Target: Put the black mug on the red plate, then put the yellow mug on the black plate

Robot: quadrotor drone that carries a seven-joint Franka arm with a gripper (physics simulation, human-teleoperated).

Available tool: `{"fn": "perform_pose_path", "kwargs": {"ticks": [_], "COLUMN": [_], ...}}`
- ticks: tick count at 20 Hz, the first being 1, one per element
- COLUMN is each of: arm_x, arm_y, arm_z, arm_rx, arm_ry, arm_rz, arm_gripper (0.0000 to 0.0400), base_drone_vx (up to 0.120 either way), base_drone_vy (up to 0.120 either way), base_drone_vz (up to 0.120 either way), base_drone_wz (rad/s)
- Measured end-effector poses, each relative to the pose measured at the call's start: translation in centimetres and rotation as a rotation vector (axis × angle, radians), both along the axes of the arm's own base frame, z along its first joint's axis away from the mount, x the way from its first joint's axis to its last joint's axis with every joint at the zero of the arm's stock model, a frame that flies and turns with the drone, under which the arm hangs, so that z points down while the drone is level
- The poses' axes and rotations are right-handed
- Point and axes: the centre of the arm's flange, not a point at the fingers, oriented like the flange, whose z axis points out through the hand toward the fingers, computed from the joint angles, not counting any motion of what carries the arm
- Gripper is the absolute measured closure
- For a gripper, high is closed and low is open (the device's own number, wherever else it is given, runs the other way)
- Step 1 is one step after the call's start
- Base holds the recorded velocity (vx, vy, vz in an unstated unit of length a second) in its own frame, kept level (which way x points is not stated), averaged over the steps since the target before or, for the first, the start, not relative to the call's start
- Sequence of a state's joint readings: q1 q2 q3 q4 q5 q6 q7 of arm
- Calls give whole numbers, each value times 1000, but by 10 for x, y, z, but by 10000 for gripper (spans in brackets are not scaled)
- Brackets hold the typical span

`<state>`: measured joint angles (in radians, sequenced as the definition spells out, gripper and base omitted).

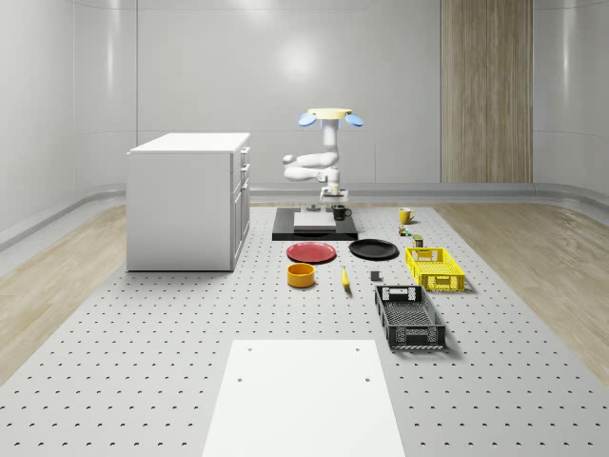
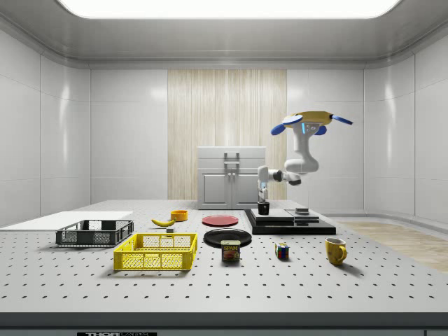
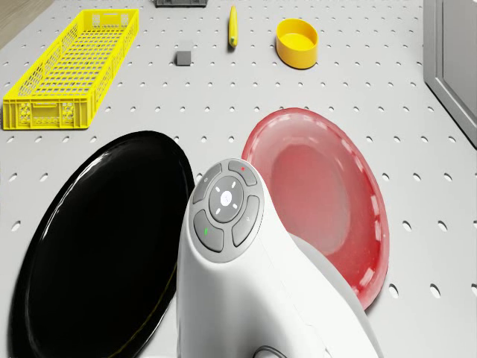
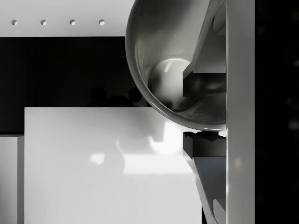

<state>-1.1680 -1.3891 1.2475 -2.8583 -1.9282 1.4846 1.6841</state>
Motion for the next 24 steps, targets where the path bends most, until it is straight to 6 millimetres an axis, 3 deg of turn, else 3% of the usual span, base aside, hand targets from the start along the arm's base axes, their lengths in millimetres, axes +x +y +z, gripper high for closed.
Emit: {"fn": "perform_pose_path", "kwargs": {"ticks": [24], "arm_x": [0], "arm_y": [0], "arm_z": [0], "arm_rx": [0], "arm_ry": [0], "arm_rz": [0], "arm_gripper": [290], "base_drone_vx": [120], "base_drone_vy": [-120], "base_drone_vz": [0], "base_drone_wz": [0]}}
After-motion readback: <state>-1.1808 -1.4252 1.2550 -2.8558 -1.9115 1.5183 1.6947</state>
